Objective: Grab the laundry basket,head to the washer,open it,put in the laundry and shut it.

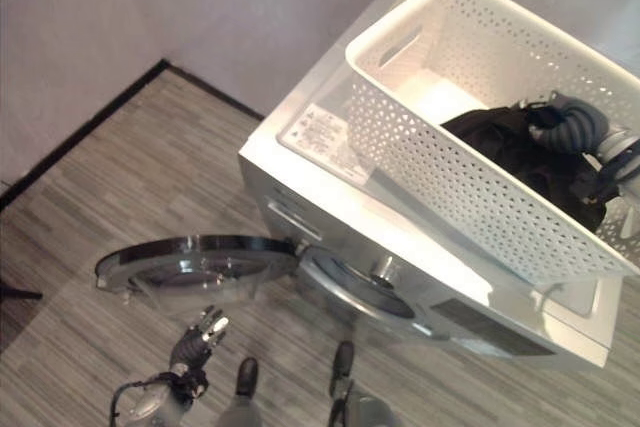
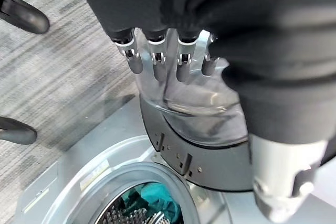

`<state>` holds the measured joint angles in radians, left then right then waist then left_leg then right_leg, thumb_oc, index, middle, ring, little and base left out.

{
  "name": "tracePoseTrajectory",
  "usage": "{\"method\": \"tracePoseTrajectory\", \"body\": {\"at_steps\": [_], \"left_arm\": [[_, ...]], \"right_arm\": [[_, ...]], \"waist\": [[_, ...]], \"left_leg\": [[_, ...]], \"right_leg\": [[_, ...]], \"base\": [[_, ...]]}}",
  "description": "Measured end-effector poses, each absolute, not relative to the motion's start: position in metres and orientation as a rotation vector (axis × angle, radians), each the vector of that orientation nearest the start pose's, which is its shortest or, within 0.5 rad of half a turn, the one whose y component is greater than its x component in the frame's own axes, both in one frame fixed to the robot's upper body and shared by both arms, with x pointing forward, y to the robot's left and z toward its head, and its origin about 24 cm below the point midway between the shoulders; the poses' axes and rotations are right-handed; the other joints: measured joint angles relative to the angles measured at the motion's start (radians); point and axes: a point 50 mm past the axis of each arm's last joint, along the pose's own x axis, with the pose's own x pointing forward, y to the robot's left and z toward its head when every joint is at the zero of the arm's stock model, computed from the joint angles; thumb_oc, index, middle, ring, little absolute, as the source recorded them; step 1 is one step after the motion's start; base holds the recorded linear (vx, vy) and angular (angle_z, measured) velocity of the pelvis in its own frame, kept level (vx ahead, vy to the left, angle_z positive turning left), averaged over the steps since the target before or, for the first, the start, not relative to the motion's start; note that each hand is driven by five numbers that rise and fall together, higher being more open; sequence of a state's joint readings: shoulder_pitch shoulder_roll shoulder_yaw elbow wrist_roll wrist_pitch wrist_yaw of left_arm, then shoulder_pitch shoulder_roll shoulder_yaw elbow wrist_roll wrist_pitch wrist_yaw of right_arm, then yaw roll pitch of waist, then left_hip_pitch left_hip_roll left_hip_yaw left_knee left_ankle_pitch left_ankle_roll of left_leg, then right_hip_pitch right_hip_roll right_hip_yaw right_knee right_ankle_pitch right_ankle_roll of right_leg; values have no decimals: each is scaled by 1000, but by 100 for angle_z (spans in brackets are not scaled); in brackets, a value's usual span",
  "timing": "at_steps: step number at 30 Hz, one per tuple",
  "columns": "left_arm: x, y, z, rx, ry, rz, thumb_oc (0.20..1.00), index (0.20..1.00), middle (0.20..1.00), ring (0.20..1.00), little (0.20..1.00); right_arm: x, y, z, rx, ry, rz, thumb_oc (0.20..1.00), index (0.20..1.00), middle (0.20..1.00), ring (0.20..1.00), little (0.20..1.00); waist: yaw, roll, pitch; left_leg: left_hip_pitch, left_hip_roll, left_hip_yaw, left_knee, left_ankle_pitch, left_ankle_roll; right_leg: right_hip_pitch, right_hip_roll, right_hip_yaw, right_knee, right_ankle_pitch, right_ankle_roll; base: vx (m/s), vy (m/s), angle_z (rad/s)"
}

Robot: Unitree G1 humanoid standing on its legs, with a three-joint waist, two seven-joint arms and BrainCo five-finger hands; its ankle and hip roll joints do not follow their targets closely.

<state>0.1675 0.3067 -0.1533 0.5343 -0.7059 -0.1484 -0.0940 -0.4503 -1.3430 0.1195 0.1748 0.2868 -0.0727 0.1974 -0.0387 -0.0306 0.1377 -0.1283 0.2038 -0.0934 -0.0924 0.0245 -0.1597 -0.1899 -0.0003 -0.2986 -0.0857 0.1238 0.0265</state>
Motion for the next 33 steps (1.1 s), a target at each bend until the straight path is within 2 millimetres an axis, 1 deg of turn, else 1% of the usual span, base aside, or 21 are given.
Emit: {"method": "tracePoseTrajectory", "body": {"at_steps": [1, 3, 4, 5, 6, 8, 10, 12, 13, 14, 16, 18, 19, 20, 21, 23, 27, 29, 31, 33], "left_arm": [[165, 222, -86, -363, 527, 145, 1000, 1000, 1000, 1000, 1000], [165, 225, -86, -369, 519, 161, 1000, 1000, 1000, 1000, 1000], [163, 226, -87, -378, 523, 180, 1000, 1000, 1000, 1000, 1000], [162, 226, -87, -387, 522, 192, 1000, 1000, 1000, 1000, 1000], [162, 222, -88, -396, 525, 186, 1000, 1000, 1000, 1000, 1000], [165, 218, -88, -397, 529, 175, 1000, 1000, 1000, 1000, 1000], [169, 214, -88, -385, 529, 158, 1000, 1000, 1000, 1000, 1000], [168, 215, -88, -362, 535, 158, 1000, 1000, 1000, 1000, 1000], [166, 212, -92, -352, 562, 161, 1000, 1000, 1000, 1000, 1000], [166, 212, -92, -344, 565, 164, 1000, 1000, 1000, 1000, 1000], [163, 213, -95, -340, 578, 176, 1000, 1000, 1000, 1000, 1000], [162, 215, -96, -307, 591, 183, 1000, 1000, 1000, 1000, 1000], [161, 217, -96, -285, 598, 187, 1000, 1000, 1000, 1000, 1000], [160, 216, -97, -277, 606, 191, 1000, 1000, 1000, 1000, 1000], [160, 214, -98, -275, 607, 185, 1000, 1000, 1000, 1000, 1000], [160, 213, -98, -262, 613, 169, 1000, 1000, 1000, 1000, 1000], [160, 211, -99, -240, 619, 155, 1000, 1000, 1000, 1000, 1000], [160, 212, -98, -238, 617, 157, 1000, 1000, 1000, 1000, 1000], [159, 211, -99, -238, 621, 159, 1000, 1000, 1000, 1000, 1000], [159, 211, -100, -240, 625, 160, 1000, 1000, 1000, 1000, 1000]], "right_arm": [[281, -318, 279, -1045, -251, 44, 200, 200, 200, 200, 200], [273, -314, 292, -1033, -337, 16, 200, 200, 200, 200, 200], [265, -306, 309, -1026, -440, -4, 200, 200, 200, 200, 200], [261, -304, 318, -1018, -499, -27, 200, 200, 200, 200, 200], [259, -305, 324, -1007, -539, -68, 200, 200, 200, 200, 200], [258, -305, 330, -989, -579, -111, 200, 200, 200, 200, 200], [256, -305, 345, -950, -669, -192, 200, 200, 200, 200, 200], [258, -303, 353, -927, -725, -233, 200, 200, 200, 200, 200], [259, -296, 367, -906, -803, -281, 200, 200, 200, 200, 200], [259, -294, 374, -903, -842, -310, 200, 200, 200, 200, 200], [257, -294, 385, -898, -901, -386, 200, 200, 200, 200, 200], [258, -296, 395, -941, -947, -495, 200, 200, 200, 200, 200], [256, -296, 403, -956, -983, -566, 200, 200, 200, 200, 200], [259, -298, 412, -936, -1011, -640, 200, 200, 200, 200, 200], [259, -301, 415, -923, -1012, -672, 200, 200, 200, 200, 200], [266, -303, 425, -924, -1006, -741, 200, 200, 200, 200, 200], [274, -305, 428, -916, -985, -779, 200, 200, 200, 200, 200], [278, -309, 425, -916, -960, -787, 200, 200, 200, 200, 200], [284, -303, 420, -902, -951, -756, 200, 200, 200, 200, 200], [287, -301, 416, -902, -944, -743, 200, 200, 200, 200, 200]], "waist": [[-3, 0, 0], [-10, 0, -1], [-20, 6, -4], [-28, 9, -10], [-30, 10, -32], [-30, 8, -47], [-26, 11, -50], [-25, 11, -62], [-24, 15, -76], [-21, 15, -82], [-12, 12, -89], [4, 7, -108], [14, 2, -112], [24, 0, -114], [33, -4, -119], [31, -10, -125], [32, -26, -135], [31, -34, -140], [24, -33, -140], [24, -30, -138]], "left_leg": [[4, -1, 3, 0, -2, 4], [27, -3, 16, 0, -12, 13], [42, -5, 24, 0, -14, 14], [56, -6, 24, 0, -17, 17], [62, -7, 25, 0, -20, 21], [70, -9, 25, 0, -20, 21], [93, -15, 24, 0, -22, 24], [95, -19, 24, -1, -26, 31], [97, -23, 25, -5, -26, 31], [100, -24, 25, -5, -26, 31], [112, -23, 23, -4, -26, 31], [113, -24, 21, -4, -26, 31], [115, -24, 21, -4, -26, 31], [127, -24, 20, -4, -26, 32], [127, -25, 17, -5, -27, 32], [127, -27, 16, -4, -26, 33], [129, -29, 14, -4, -26, 33], [129, -29, 12, -4, -25, 31], [134, -31, 12, -4, -24, 30], [139, -32, 12, -4, -25, 31]], "right_leg": [[7, -1, 3, 0, 2, -3], [19, -3, 14, 0, -4, 5], [34, -4, 22, 0, 0, 0], [48, -5, 20, 0, -2, 2], [54, -6, 21, 0, -4, 5], [60, -9, 21, 0, -5, 6], [87, -13, 20, 0, -7, 9], [89, -18, 20, 0, -9, 12], [91, -21, 23, 0, -9, 12], [94, -21, 23, 0, -9, 12], [106, -21, 22, 0, -9, 12], [108, -21, 18, 0, -9, 13], [110, -21, 18, 0, -9, 12], [122, -23, 17, 0, -9, 12], [126, -24, 13, -1, -11, 15], [126, -26, 13, -1, -12, 16], [129, -28, 11, -1, -11, 16], [130, -29, 10, -1, -11, 15], [134, -31, 10, -1, -10, 15], [139, -31, 11, -1, -11, 16]], "base": [[53, 54, -6], [52, 57, -15], [51, 40, -11], [64, 51, -8], [49, 38, 2], [22, 22, -1], [11, 12, 2], [20, 21, 0], [0, 0, 0], [0, 0, 0], [0, 0, 0], [9, 7, 2], [22, 22, 3], [18, 19, 4], [10, 10, 5], [11, 12, 4], [0, 0, 0], [0, 0, 0], [0, 0, 0], [0, 0, 0]]}}
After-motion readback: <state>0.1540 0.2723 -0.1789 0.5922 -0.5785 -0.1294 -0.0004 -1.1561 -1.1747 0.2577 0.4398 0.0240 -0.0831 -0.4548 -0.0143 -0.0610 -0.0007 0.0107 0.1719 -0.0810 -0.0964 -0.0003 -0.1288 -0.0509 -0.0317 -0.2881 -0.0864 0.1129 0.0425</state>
